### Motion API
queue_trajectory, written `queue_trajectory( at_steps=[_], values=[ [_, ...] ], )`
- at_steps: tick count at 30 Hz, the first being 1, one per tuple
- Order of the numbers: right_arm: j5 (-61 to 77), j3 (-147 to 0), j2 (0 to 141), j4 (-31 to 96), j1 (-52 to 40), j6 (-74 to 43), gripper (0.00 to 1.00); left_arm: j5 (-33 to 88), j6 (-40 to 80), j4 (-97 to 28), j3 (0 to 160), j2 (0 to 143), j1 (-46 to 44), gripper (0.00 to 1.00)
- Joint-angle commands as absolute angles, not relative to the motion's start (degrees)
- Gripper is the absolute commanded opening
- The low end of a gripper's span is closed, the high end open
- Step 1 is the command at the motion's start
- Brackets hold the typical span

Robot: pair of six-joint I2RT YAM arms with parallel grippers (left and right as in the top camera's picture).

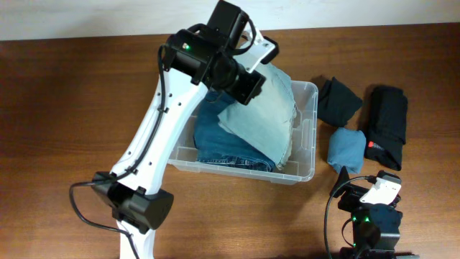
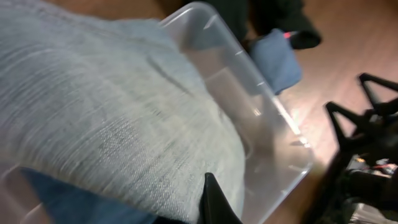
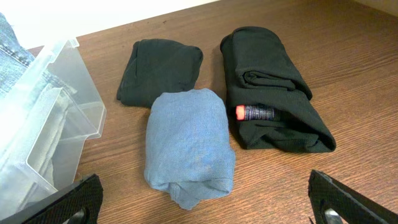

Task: Pack container
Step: 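Lift the light-blue jeans and carry them over the box, then lay the light-blue jeans on top of the dark jeans, release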

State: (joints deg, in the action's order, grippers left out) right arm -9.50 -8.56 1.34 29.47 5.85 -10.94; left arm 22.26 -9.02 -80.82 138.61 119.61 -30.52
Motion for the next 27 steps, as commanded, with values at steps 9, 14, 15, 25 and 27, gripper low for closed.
queue_trajectory(
  at_steps=[9,14,15,25,27],
  values=[
    [-9.6,-8.1,1.1,29.5,5.7,-11.4,0.98,19.5,-9.9,-82.8,139.4,120.3,-21.8,0.04],
    [-9.6,-8.1,1.1,29.5,5.7,-11.4,0.98,18.5,-10.0,-85.9,139.4,122.1,-21.1,0.05],
    [-9.6,-8.1,1.1,29.5,5.7,-11.4,0.98,17.9,-9.9,-86.7,139.4,122.7,-21.1,0.05],
    [-9.6,-8.1,1.1,29.5,5.7,-11.4,0.99,6.2,-5.2,-92.2,139.6,123.2,-19.3,0.26],
    [-9.6,-8.1,1.1,29.5,5.7,-11.4,0.98,7.1,-5.2,-92.3,139.6,122.8,-18.1,0.25]
  ],
)
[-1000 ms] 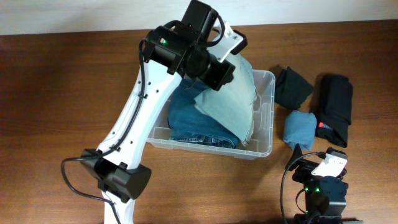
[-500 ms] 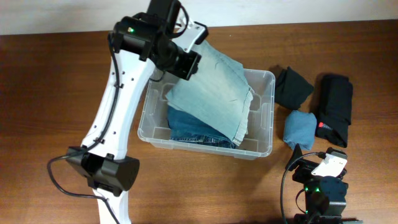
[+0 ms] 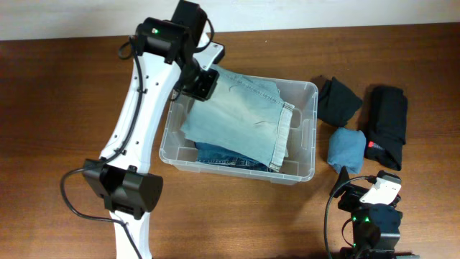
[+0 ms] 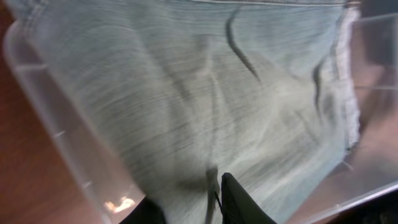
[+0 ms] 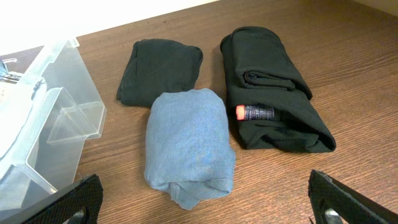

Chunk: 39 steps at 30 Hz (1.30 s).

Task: Pack container
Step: 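Lay the light-blue jeans on top of the dark jeans, release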

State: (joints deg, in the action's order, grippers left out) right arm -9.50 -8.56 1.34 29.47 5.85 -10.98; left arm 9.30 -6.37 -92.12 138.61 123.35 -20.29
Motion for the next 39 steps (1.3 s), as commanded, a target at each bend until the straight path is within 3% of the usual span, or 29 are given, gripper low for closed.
queue_trajectory(
  at_steps=[1,3,6,12,33,37,39],
  values=[
    [-9.6,-8.1,1.1,29.5,5.7,-11.4,0.98,8.5,-5.2,-92.2,139.6,122.6,-17.6,0.23],
    [-9.6,-8.1,1.1,29.5,5.7,-11.4,0.98,10.5,-5.4,-92.2,139.6,122.6,-17.1,0.17],
    [-9.6,-8.1,1.1,29.5,5.7,-11.4,0.98,10.0,-5.5,-92.4,139.6,122.6,-17.1,0.16],
    [-9.6,-8.1,1.1,29.5,5.7,-11.4,0.99,9.1,-5.3,-92.5,139.6,122.5,-17.1,0.27],
    [-9.6,-8.1,1.1,29.5,5.7,-11.4,0.98,8.6,-6.1,-93.1,139.6,122.1,-19.3,0.28],
    [-9.6,-8.1,1.1,29.5,5.7,-11.4,0.99,0.4,-5.4,-93.4,140.9,120.3,-19.3,0.28],
    [-9.6,-8.1,1.1,29.5,5.7,-11.4,0.99,-10.0,-2.0,-95.5,143.8,117.2,-19.3,0.28]
  ],
)
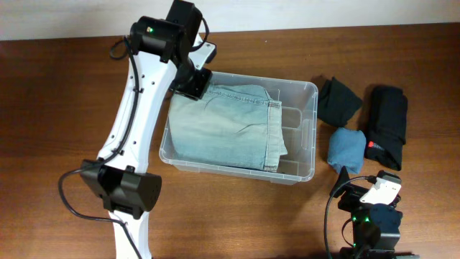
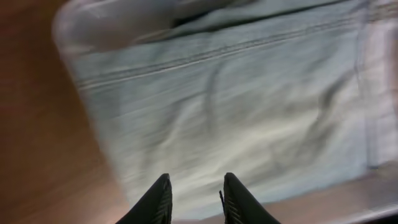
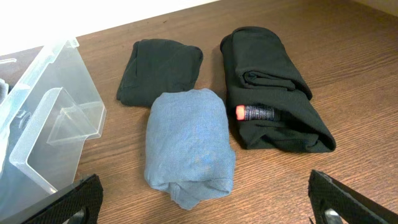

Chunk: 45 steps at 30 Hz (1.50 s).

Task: Pack container
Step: 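Lay the light-blue jeans on top of the dark jeans, release, then push and tuck the light-blue jeans edges into the box with left gripper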

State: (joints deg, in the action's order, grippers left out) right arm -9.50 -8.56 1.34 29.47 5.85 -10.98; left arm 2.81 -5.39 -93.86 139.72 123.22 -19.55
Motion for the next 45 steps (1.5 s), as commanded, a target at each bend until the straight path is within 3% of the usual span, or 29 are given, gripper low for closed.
queue_trajectory(
  at_steps=[1,2,4,5,6,7,9,14,15,29,40,45],
  values=[
    [-9.6,-8.1,1.1,29.5,5.7,-11.4,0.98,-12.3,-1.2,-95.9,144.5,116.1,-19.3,0.28],
    [-9.6,-8.1,1.1,29.5,5.7,-11.4,0.98,-13.4,-1.3,-95.8,145.2,114.6,-19.3,0.32],
    [-9.6,-8.1,1.1,29.5,5.7,-11.4,0.99,-10.2,-1.6,-93.8,145.4,111.8,-19.3,0.79],
    [-9.6,-8.1,1.1,29.5,5.7,-11.4,0.99,-7.1,-3.1,-93.1,145.4,111.3,-19.3,0.8],
    [-9.6,-8.1,1.1,29.5,5.7,-11.4,0.98,-2.2,-5.8,-92.4,145.4,111.0,-19.3,0.79],
    [-9.6,-8.1,1.1,29.5,5.7,-11.4,0.98,0.8,-7.0,-92.1,145.1,111.4,-19.3,0.64],
    [-9.6,-8.1,1.1,29.5,5.7,-11.4,0.98,1.3,-7.0,-92.0,143.2,112.9,-19.4,0.48],
    [-9.6,-8.1,1.1,29.5,5.7,-11.4,0.98,1.3,-6.0,-88.9,133.7,118.9,-19.4,0.21],
    [-9.6,-8.1,1.1,29.5,5.7,-11.4,0.98,1.4,-5.2,-87.4,131.4,120.0,-19.4,0.19],
    [-9.6,-8.1,1.1,29.5,5.7,-11.4,0.98,1.5,-4.4,-63.9,103.1,123.0,-19.4,0.18],
    [-9.6,-8.1,1.1,29.5,5.7,-11.4,0.99,2.2,-3.0,-76.9,121.1,116.6,-19.9,0.22],
    [-9.6,-8.1,1.1,29.5,5.7,-11.4,0.98,2.2,-3.0,-82.3,118.6,115.7,-20.6,0.23]
  ],
)
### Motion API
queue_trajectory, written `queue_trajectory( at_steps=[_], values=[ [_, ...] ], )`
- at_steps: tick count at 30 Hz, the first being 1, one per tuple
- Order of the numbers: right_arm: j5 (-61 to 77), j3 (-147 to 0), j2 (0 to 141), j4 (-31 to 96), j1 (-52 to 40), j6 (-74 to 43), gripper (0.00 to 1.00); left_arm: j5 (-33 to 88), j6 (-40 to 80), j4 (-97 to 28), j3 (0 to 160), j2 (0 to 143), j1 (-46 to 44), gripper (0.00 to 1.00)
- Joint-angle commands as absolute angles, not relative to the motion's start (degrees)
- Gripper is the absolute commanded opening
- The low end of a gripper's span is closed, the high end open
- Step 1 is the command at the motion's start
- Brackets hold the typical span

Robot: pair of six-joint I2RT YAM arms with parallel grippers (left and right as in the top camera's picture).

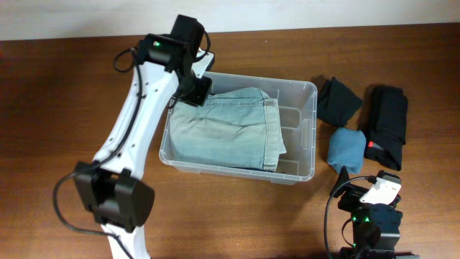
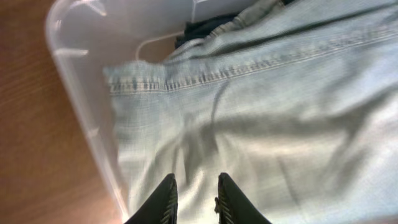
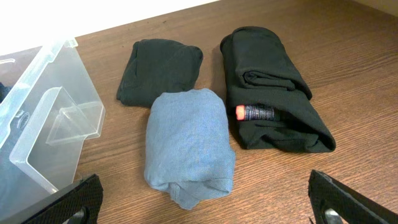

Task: Pack container
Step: 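Push and tuck the light-blue jeans edges into the box with left gripper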

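Note:
A clear plastic container (image 1: 307, 129) holds light blue jeans (image 1: 226, 129), lying flat and filling most of it. In the left wrist view the jeans (image 2: 280, 106) spread below the fingers, with a dark garment (image 2: 202, 30) peeking out under them by the container wall (image 2: 81, 118). My left gripper (image 1: 195, 92) hangs over the container's back left corner, open (image 2: 194, 199), holding nothing. Right of the container lie a blue rolled cloth (image 3: 189, 140), a dark folded cloth (image 3: 160, 70) and a black bundle with a red label (image 3: 273, 93). My right gripper (image 3: 205, 205) rests wide open before them.
The three loose cloths lie close together between the container (image 3: 43, 124) and the table's right edge. Brown wood table (image 1: 65, 108) stretches to the left of the container. The right arm's base (image 1: 370, 216) sits at the front right.
My left gripper has shifted slightly over the back left corner and sits closer to the jeans, still open. The jeans lie as they did. The right arm has not moved.
My left gripper first held the light jeans up over darker jeans in the container. Then it was shut on them at the back left, the cloth draped across. After that the jeans lay flat inside and the gripper was open, as it is now.

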State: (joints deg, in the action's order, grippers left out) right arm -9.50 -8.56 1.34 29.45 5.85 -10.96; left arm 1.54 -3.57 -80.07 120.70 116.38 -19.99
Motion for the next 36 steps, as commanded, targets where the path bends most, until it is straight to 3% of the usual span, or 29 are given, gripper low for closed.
queue_trajectory(
  at_steps=[1,11,15,19,25,29,36],
  values=[
    [-9.6,-8.1,1.1,29.5,5.7,-11.4,0.99,2.2,-3.0,-82.5,117.1,115.7,-20.8,0.23],
    [-9.6,-8.1,1.1,29.5,5.7,-11.4,0.99,1.7,-1.7,-63.9,89.5,115.8,-20.6,0.24],
    [-9.6,-8.1,1.1,29.5,5.7,-11.4,0.98,1.8,-1.7,-64.2,93.2,115.8,-20.6,0.24],
    [-9.6,-8.1,1.1,29.5,5.7,-11.4,0.99,1.8,-1.7,-71.9,106.8,115.6,-20.6,0.24],
    [-9.6,-8.1,1.1,29.5,5.7,-11.4,0.98,1.5,-3.8,-78.3,126.9,115.5,-20.6,0.32],
    [-9.6,-8.1,1.1,29.5,5.7,-11.4,0.98,-5.6,-3.9,-76.9,127.0,116.5,-20.4,0.32],
    [-9.6,-8.1,1.1,29.5,5.7,-11.4,0.98,-7.5,-2.9,-76.3,120.4,122.1,-20.3,0.32]
  ],
)
